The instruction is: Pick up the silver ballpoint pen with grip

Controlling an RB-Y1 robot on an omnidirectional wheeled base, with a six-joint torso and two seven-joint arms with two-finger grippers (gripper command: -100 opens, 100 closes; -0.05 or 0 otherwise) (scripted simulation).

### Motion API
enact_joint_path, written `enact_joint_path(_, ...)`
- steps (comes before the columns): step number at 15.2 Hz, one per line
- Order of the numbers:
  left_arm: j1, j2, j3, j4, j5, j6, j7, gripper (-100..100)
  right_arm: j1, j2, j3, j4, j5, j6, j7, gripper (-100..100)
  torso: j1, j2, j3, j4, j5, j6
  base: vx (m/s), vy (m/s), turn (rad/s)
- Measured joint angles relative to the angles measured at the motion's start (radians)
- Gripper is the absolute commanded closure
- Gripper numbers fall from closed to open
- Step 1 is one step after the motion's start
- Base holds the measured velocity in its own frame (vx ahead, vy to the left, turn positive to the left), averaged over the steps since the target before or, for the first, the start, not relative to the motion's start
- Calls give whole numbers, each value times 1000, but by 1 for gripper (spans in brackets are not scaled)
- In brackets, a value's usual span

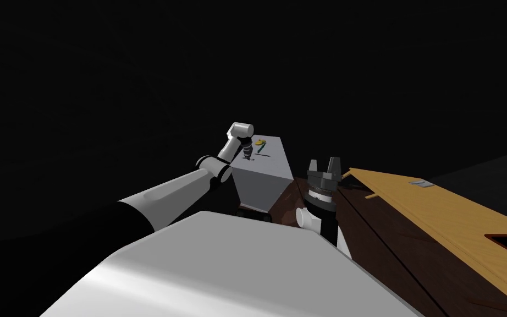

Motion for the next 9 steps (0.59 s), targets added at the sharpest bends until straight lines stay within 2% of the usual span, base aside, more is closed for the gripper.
enact_joint_path(3, -31, -12, -4, 5, -14, -50, 6, -100, 0, 0, 0, 0, 0, 0, 0, 0, -6, 5, 3, 1, -1, 0, -117, -130, 44)
enact_joint_path(5, -50, -19, -6, -3, -27, -67, 10, -100, 0, 0, 0, 0, 0, 0, 0, 0, -12, 7, 4, 2, -3, 1, -153, -220, 61)
enact_joint_path(9, -81, -46, -18, -20, -62, -61, 26, -100, 0, 0, 0, 0, 0, 0, 0, 0, -16, 12, 7, 3, -4, 1, -191, -225, 64)
